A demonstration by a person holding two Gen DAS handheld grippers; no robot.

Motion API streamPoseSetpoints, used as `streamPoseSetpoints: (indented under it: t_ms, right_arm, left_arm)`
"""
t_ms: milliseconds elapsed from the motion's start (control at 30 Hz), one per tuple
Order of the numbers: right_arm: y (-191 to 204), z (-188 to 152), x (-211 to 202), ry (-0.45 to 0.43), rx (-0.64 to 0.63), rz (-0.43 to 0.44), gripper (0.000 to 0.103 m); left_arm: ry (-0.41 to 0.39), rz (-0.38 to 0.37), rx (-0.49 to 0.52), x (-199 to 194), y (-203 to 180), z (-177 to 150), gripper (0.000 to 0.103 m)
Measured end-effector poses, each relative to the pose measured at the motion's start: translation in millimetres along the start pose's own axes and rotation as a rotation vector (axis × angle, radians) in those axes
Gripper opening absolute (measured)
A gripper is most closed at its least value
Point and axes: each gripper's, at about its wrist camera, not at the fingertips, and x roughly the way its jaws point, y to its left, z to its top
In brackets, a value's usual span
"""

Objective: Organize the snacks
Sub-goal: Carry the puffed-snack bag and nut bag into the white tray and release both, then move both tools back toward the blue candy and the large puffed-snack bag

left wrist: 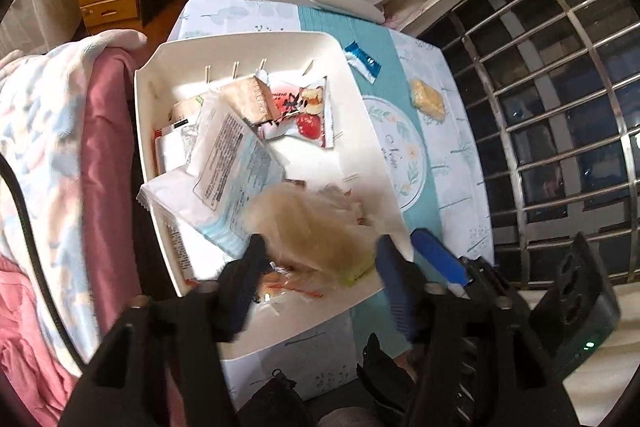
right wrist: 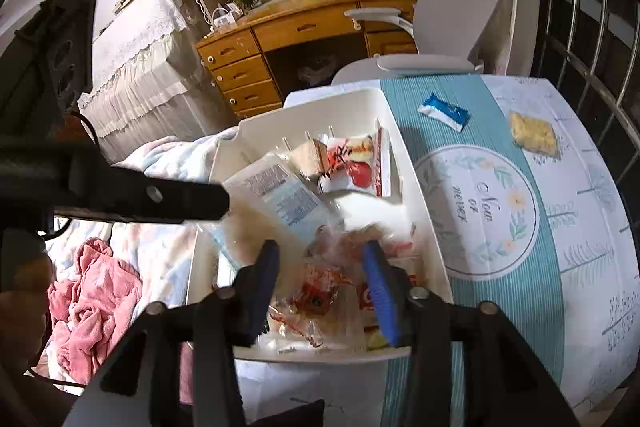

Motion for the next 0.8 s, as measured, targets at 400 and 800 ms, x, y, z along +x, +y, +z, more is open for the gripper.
streamPoseSetpoints:
  t_ms: [400,800]
  right_arm:
    - [-31.7,-2.7,-20.0,-0.012,-0.018,-0.049,0.056]
    - [-101.8,36.7,-43.9,-0.061,-0.150,-0.092,0.068]
  left_arm:
    - [-0.001,0.051,0.014,12.9,-34.3,-0.2,0.079]
    - [-0.069,0.039,-0.003,27.5,-101.3,25.9,0.080]
